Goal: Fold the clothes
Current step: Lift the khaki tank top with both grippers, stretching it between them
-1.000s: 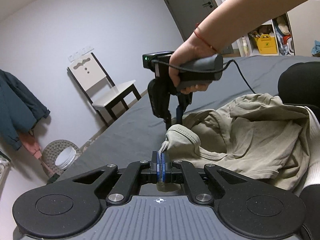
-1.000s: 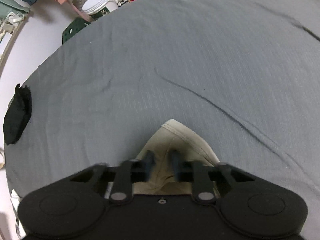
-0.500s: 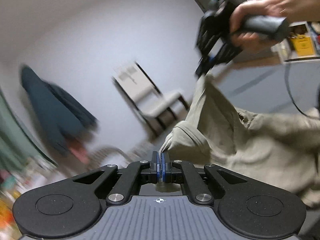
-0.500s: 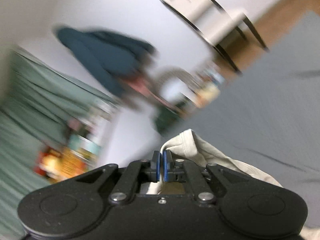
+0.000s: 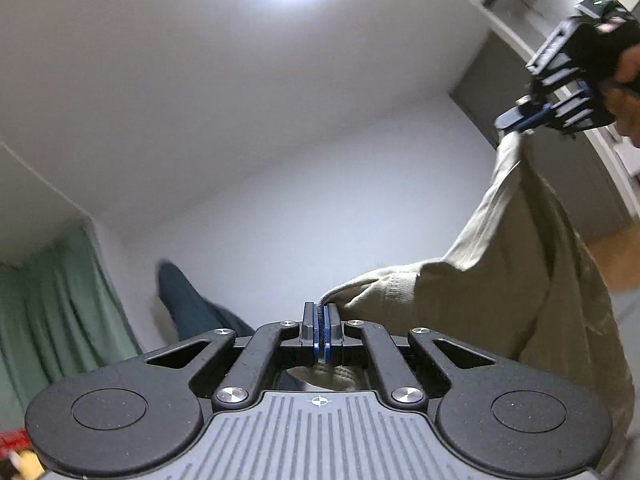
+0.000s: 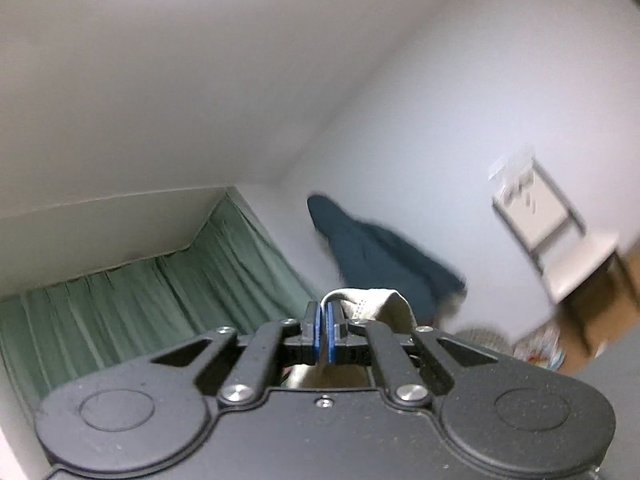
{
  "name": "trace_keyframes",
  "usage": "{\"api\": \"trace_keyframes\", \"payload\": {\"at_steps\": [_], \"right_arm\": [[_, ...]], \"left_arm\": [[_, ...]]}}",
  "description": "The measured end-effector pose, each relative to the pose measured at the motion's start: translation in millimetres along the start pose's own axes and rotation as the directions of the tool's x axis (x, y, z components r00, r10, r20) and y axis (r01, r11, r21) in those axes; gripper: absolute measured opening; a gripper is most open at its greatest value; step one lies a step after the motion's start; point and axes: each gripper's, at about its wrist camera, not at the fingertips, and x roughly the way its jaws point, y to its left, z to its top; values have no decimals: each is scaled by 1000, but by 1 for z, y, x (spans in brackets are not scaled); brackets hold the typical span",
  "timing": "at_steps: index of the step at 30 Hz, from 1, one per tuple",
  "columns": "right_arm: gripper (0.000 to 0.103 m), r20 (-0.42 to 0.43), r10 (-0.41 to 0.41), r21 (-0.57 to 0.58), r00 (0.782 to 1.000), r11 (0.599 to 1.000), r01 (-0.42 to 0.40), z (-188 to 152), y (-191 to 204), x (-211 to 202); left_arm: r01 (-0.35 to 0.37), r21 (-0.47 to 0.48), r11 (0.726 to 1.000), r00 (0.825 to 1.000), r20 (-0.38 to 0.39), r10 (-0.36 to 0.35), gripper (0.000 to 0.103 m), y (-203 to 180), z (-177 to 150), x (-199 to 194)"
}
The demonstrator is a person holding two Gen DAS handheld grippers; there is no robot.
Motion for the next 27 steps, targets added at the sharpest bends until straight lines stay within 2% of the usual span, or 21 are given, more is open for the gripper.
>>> {"api": "trace_keyframes", "payload": {"at_steps": [2, 4, 6, 9, 11, 13, 16, 18, 21, 25, 27], "right_arm": [[4, -8, 6, 24, 1000, 1000, -6, 6, 4, -13], [4, 31, 52, -32, 998, 998, -51, 8, 19, -31], [4, 72, 65, -104, 995, 993, -58, 12, 32, -42], [4, 88, 40, -103, 995, 994, -31, 19, 27, -32], [4, 63, -5, -68, 998, 998, 9, 13, 18, -14], [4, 11, -69, -20, 998, 997, 70, 8, -6, 14], [4, -99, -188, 59, 977, 979, 194, -8, -65, 70], [4, -168, -261, 87, 951, 957, 278, -25, -107, 108], [4, -270, -358, 92, 894, 915, 394, -61, -171, 173], [4, -398, -439, 84, 805, 857, 509, -113, -252, 257], [4, -450, -470, 70, 760, 829, 554, -137, -283, 297]], "left_arm": [[-2, -5, 1000, 1000, 22, 3, 2, 4, 12, -8], [-21, -5, 1000, 998, 62, 22, 2, 6, 22, -17], [-37, -12, 999, 995, 96, 38, 2, 10, 31, -22], [-33, -42, 999, 993, 114, 37, 2, 18, 41, -15], [-4, -70, 998, 996, 85, 10, 2, 20, 35, 4], [37, -90, 995, 999, 22, -35, 2, 17, 18, 36], [84, -95, 992, 991, -98, -93, 2, 4, -23, 94], [118, -92, 989, 973, -188, -133, 2, -10, -60, 133], [148, -100, 984, 932, -320, -172, 2, -41, -127, 189], [181, -131, 975, 857, -466, -221, 2, -77, -214, 256], [183, -169, 968, 812, -530, -246, 2, -90, -258, 288]]}}
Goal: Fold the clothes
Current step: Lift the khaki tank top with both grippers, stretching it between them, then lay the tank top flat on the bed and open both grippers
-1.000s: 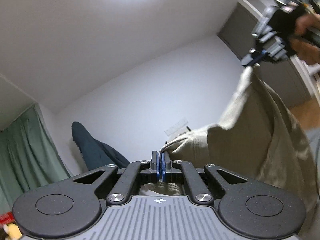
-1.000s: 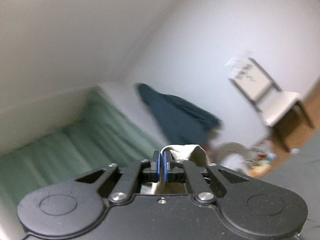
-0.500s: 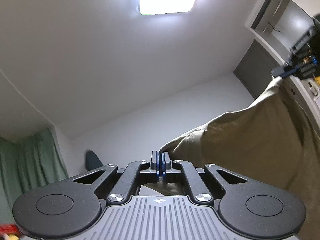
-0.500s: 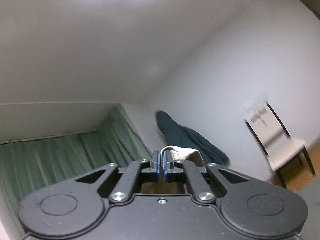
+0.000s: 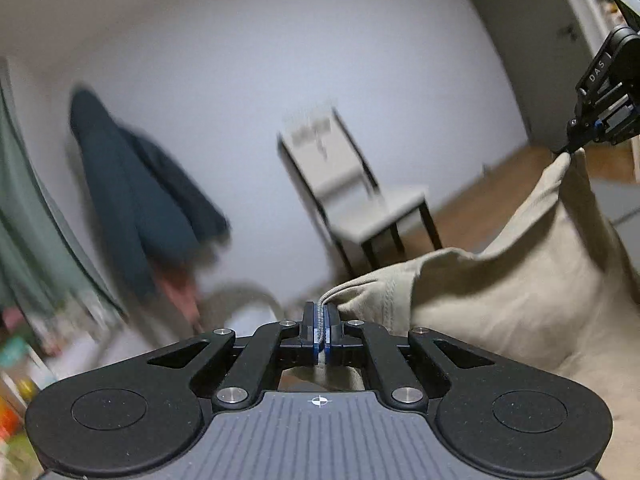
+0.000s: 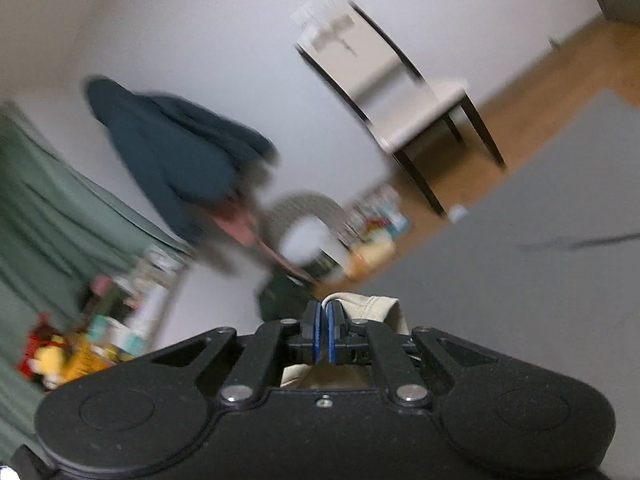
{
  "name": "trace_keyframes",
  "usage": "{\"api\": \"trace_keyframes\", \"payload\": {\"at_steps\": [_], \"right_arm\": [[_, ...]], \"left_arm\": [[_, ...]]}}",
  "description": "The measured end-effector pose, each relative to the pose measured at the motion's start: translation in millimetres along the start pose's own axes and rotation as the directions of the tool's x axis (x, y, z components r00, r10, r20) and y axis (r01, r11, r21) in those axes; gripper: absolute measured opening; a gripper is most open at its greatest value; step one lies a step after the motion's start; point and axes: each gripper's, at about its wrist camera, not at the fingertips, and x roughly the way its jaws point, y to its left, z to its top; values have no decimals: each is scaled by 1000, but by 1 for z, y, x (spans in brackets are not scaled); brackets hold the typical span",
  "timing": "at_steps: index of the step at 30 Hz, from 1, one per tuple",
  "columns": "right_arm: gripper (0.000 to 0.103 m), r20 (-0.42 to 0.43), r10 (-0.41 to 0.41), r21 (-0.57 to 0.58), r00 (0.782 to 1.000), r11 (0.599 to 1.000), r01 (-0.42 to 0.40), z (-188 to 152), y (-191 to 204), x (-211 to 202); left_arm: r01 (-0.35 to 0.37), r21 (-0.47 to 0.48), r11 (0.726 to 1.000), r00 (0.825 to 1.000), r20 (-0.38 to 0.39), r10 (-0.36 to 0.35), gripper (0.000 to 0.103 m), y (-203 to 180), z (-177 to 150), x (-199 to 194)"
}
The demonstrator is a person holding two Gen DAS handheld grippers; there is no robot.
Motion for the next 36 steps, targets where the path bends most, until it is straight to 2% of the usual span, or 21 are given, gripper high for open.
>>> {"api": "trace_keyframes", "payload": {"at_steps": [5, 10, 14, 16, 19, 20, 21, 23, 24, 26, 27, 29, 30, 32, 34, 36], "right_arm": [[4, -75, -47, 105, 996, 993, 55, -16, -26, 71], [4, -120, -105, 136, 987, 983, 121, -30, -43, 98], [4, -111, -133, 98, 985, 985, 144, -27, -46, 128], [5, -124, -148, 86, 981, 983, 159, -30, -50, 145], [20, -162, -151, 118, 975, 978, 171, -37, -62, 161], [34, -162, -136, 134, 977, 978, 158, -37, -65, 162], [42, -161, -116, 145, 980, 979, 140, -36, -67, 161], [44, -154, -93, 120, 984, 986, 112, -29, -65, 152], [45, -149, -87, 86, 985, 991, 100, -25, -62, 144], [49, -160, -46, 18, 986, 999, 50, -18, -56, 123], [51, -174, -20, -16, 985, 1000, 18, -17, -54, 111], [53, -220, -4, -125, 975, 992, -24, -22, -47, 84], [53, -248, -14, -199, 969, 979, -36, -29, -42, 70], [52, -289, -69, -351, 955, 936, -38, -51, -35, 42], [50, -318, -123, -469, 940, 882, -43, -73, -30, 15], [47, -326, -161, -527, 932, 849, -38, -91, -29, -12]], "left_arm": [[-7, -34, 999, 990, -144, 2, 2, -11, -38, 103], [-38, -103, 994, 975, -224, 14, 2, -14, -87, 149], [-62, -69, 996, 966, -254, 43, 2, -22, -102, 186], [-60, -89, 994, 961, -274, 33, 2, -22, -103, 206], [-37, -139, 990, 951, -308, -7, 3, -25, -111, 227], [-22, -146, 989, 948, -316, -26, 3, -27, -114, 230], [-11, -146, 989, 946, -322, -37, 3, -27, -118, 231], [-21, -152, 988, 945, -325, -30, 3, -25, -119, 226], [-28, -156, 987, 945, -325, -25, 7, -23, -120, 224], [-56, -210, 976, 941, -337, -19, 26, -13, -119, 216], [-76, -240, 968, 940, -340, -10, 31, -7, -120, 210], [-102, -288, 952, 951, -309, 8, 47, 2, -119, 185], [-94, -318, 943, 959, -285, -1, 50, 1, -120, 168], [-60, -380, 923, 972, -232, -32, 66, -3, -124, 132], [13, -461, 887, 975, -189, -113, 69, -13, -128, 98], [95, -545, 833, 968, -146, -206, 69, -30, -133, 60]]}}
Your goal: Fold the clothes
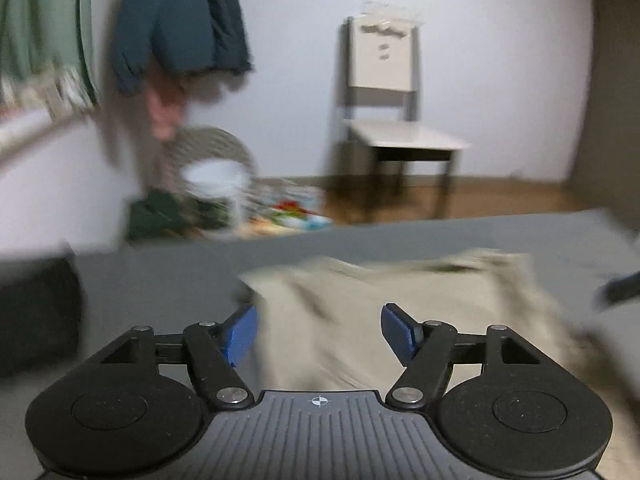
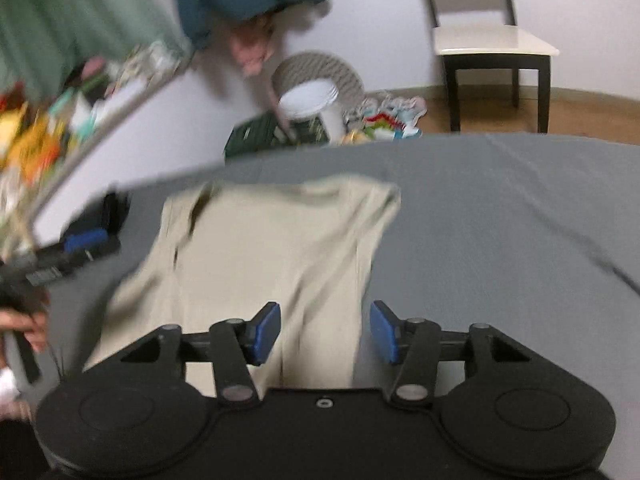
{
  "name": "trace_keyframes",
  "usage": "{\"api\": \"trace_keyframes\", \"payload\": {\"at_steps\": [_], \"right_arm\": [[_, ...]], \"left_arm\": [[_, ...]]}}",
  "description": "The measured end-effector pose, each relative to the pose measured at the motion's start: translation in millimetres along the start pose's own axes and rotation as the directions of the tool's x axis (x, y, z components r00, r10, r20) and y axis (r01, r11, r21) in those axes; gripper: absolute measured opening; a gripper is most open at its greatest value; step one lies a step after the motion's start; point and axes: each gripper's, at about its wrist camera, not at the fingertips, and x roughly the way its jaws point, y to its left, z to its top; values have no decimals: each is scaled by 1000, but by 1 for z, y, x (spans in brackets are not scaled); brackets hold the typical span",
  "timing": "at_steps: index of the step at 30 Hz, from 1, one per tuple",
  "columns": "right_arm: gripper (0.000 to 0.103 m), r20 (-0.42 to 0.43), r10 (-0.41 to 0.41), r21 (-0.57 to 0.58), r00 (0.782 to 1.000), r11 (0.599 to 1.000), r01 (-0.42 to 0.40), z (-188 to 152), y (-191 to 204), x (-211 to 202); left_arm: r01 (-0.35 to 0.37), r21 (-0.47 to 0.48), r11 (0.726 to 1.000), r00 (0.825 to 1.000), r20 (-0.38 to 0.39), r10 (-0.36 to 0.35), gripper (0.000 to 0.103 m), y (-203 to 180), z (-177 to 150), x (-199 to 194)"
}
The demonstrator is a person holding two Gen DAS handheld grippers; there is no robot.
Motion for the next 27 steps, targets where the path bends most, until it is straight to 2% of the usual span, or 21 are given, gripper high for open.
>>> {"api": "trace_keyframes", "payload": {"at_steps": [2, 4, 7, 9, 10, 13, 15, 17, 20, 22, 24, 25, 27], "right_arm": [[43, -4, -48, -80, 999, 996, 48, -17, 9, -23], [41, -17, -130, -164, 991, 978, 126, -31, 19, -48], [40, -41, -269, -282, 962, 927, 247, -44, 37, -83], [41, -26, -297, -330, 954, 904, 273, -49, 50, -99], [41, -11, -284, -326, 959, 907, 265, -50, 58, -101], [40, 49, -255, -284, 966, 923, 258, -48, 76, -78], [40, 99, -279, -276, 955, 915, 296, -48, 83, -48], [35, 151, -305, -274, 940, 901, 336, -48, 82, -15], [30, 134, -337, -221, 932, 907, 360, -44, 64, 32], [29, 105, -332, -163, 937, 924, 346, -43, 54, 50], [29, 113, -335, -146, 936, 926, 349, -46, 50, 59], [29, 128, -348, -155, 929, 918, 366, -48, 51, 61], [29, 176, -401, -195, 899, 881, 431, -51, 60, 60]], "left_arm": [[74, -68, 995, 997, -5, -74, 69, -18, -25, -24], [144, -111, 983, 989, -12, -146, 69, -36, -49, -39], [219, -99, 971, 974, -45, -224, 69, -57, -79, -39], [247, -77, 966, 962, -102, -254, 69, -70, -93, -30], [264, -75, 962, 956, -114, -271, 69, -75, -98, -26], [303, -62, 951, 942, -135, -308, 69, -89, -105, -18], [307, -32, 951, 944, -120, -309, 69, -94, -109, -14], [281, -7, 960, 953, -118, -280, 69, -95, -115, -10], [247, -7, 969, 961, -125, -246, 69, -91, -116, -3], [252, -34, 967, 960, -118, -254, 69, -86, -105, -4], [260, -59, 964, 958, -105, -265, 69, -80, -99, -6], [270, -67, 961, 956, -100, -275, 69, -78, -97, -7], [286, -71, 956, 952, -90, -292, 69, -75, -95, -7]]}}
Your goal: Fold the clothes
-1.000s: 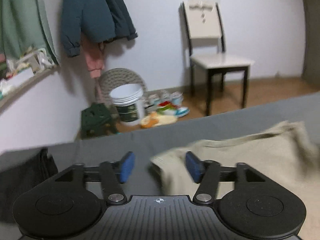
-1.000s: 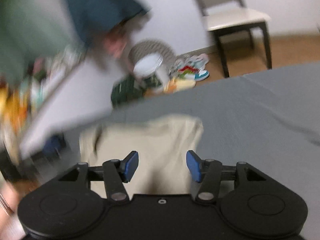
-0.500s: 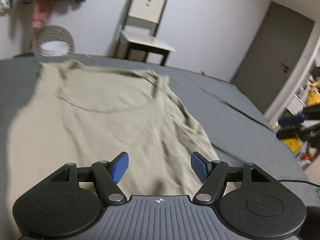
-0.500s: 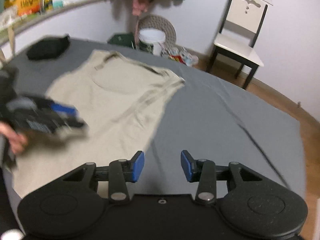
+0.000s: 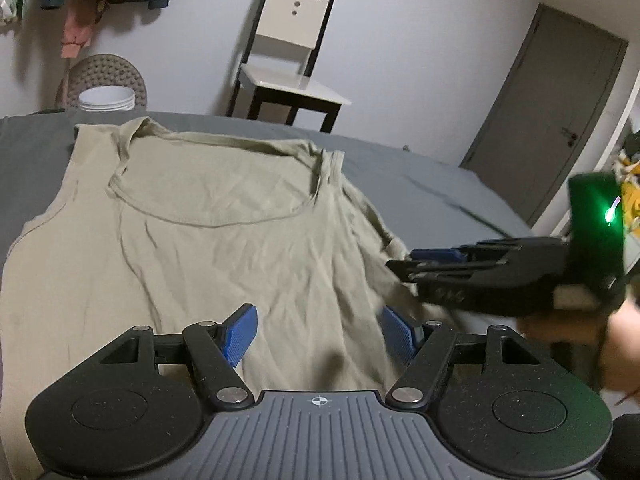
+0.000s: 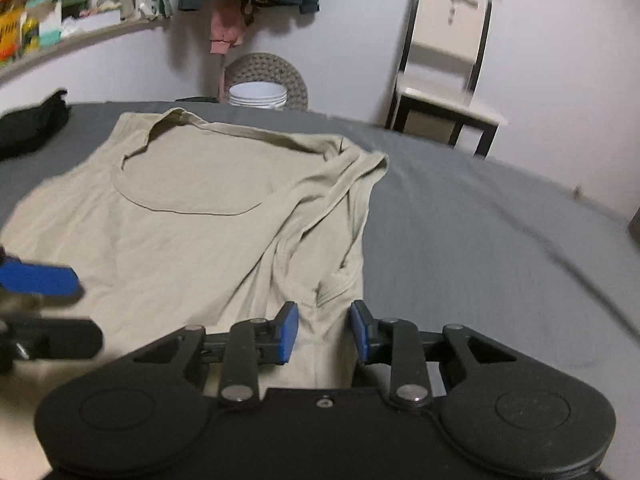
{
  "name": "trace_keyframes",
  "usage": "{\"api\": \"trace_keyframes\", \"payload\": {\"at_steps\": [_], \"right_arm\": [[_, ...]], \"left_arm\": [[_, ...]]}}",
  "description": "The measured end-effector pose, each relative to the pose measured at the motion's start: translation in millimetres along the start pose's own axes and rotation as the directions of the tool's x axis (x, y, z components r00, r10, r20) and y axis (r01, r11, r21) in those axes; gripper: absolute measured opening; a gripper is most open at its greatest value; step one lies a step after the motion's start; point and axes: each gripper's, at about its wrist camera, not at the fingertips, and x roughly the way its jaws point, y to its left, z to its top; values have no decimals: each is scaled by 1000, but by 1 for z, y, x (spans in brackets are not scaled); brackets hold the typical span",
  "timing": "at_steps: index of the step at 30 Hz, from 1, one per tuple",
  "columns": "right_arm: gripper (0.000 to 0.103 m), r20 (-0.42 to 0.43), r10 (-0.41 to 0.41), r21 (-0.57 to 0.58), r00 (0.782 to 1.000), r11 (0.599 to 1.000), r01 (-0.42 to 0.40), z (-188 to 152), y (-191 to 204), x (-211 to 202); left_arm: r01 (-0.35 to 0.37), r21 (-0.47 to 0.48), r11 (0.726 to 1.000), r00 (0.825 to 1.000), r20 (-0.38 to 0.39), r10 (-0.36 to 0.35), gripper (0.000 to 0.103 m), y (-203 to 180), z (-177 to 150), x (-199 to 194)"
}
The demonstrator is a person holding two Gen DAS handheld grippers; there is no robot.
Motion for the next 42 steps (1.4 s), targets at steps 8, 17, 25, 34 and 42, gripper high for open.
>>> {"api": "trace_keyframes", "payload": {"at_steps": [8, 17, 25, 34, 42], "right_arm": [[23, -7, -11, -66, 1000, 998, 10, 0, 9, 9], [10, -22, 3, -97, 1000, 995, -5, -3, 12, 16], [6, -8, -51, -16, 999, 999, 51, 5, -22, -1], [15, -36, 56, 363, 998, 931, -39, -8, -95, -2], [33, -30, 13, 8, 999, 1000, -13, 7, -27, -5]], "left_arm": [[6, 2, 1000, 999, -34, -6, 69, 2, -5, 9], [5, 12, 1000, 999, -52, -4, 69, 1, -11, 13], [5, 20, 1000, 998, -57, -4, 70, 0, -14, 15], [12, 12, 1000, 998, -55, -11, 69, -1, -14, 15], [13, 6, 1000, 999, -53, -13, 70, -2, -14, 15]]}}
